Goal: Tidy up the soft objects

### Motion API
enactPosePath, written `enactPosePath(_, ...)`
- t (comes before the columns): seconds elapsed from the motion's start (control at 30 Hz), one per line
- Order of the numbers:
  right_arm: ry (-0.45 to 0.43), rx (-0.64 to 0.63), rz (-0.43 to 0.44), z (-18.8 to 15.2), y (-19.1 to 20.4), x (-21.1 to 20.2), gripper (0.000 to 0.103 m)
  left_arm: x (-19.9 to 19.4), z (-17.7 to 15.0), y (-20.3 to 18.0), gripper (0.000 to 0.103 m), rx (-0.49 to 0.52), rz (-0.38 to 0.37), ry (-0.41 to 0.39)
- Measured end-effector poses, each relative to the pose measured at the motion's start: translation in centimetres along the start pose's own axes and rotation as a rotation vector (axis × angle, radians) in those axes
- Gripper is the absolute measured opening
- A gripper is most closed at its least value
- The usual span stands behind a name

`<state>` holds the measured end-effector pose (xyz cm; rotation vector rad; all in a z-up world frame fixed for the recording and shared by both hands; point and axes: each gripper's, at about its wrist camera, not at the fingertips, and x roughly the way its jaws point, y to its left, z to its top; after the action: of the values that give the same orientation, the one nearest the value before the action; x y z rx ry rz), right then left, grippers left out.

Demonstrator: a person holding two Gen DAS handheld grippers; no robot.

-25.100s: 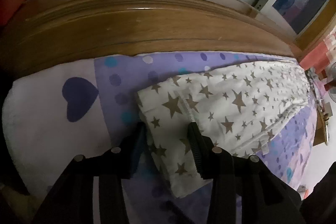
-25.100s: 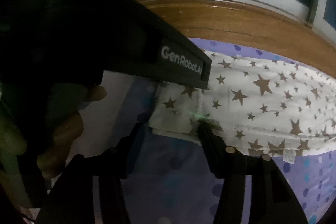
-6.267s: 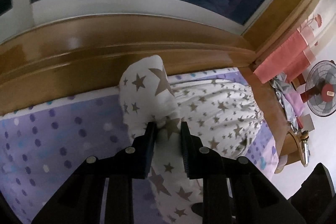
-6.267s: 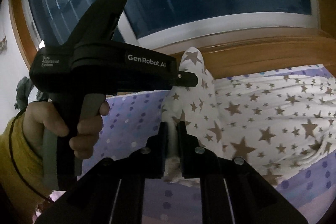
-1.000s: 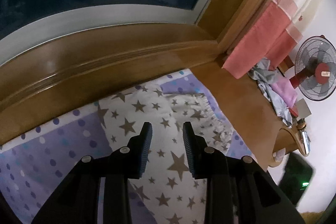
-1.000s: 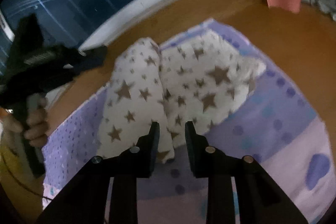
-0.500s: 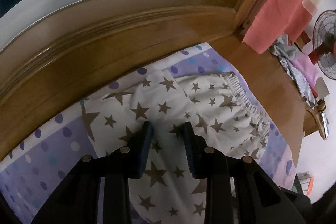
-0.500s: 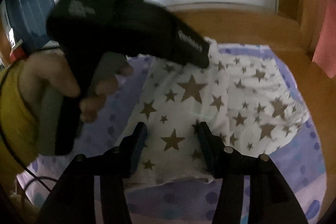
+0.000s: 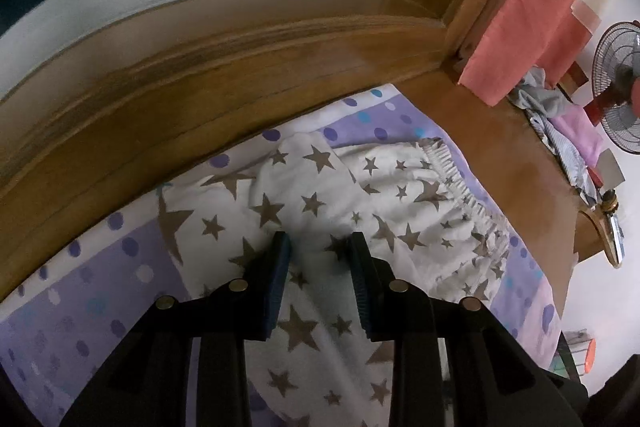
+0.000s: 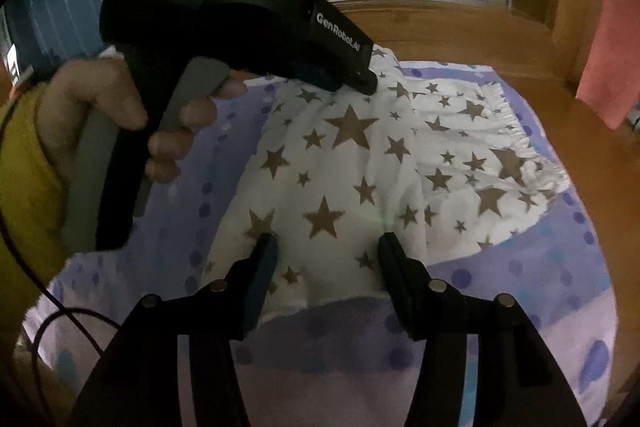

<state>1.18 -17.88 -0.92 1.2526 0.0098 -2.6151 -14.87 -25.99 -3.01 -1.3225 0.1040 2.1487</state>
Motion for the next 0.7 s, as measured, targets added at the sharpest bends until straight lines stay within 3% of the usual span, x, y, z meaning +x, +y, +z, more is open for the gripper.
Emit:
enactPosePath(0.07, -0.005, -0.026, -0.042, -0.3, 0.3, -0.7, 0.054, -1.0, -0.4, 0.1, 0.034, -0.002, 0.0, -0.007)
enactPosePath(0.2, -0.065, -0.094, -0.103, -0.4, 2.0, -3.1, 0.059, -3.3, -1.4, 0.9, 0.05, -0.012, 0.007, -0.025)
enactPosePath(0.27, -0.1, -0.13, -0.117, -0.4, 3.0, -4.0, 0.066, -4.2, -1.9, 1.2, 0.05, -0.007, 0.032, -0.033)
enactPosePath(0.47, -0.087, -0.21, -0.13, -0.1, 6.6, -2.4, 0.067, -6.1, -3.4, 2.0, 0.05, 0.009, 0.082, -0.046)
enactPosePath(0.7, -0.008, -0.155, -0.224, -0.3, 6.9, 1.2, 0.067, -6.0, -5.0, 3.8, 0.05, -0.035, 0.046, -0.028)
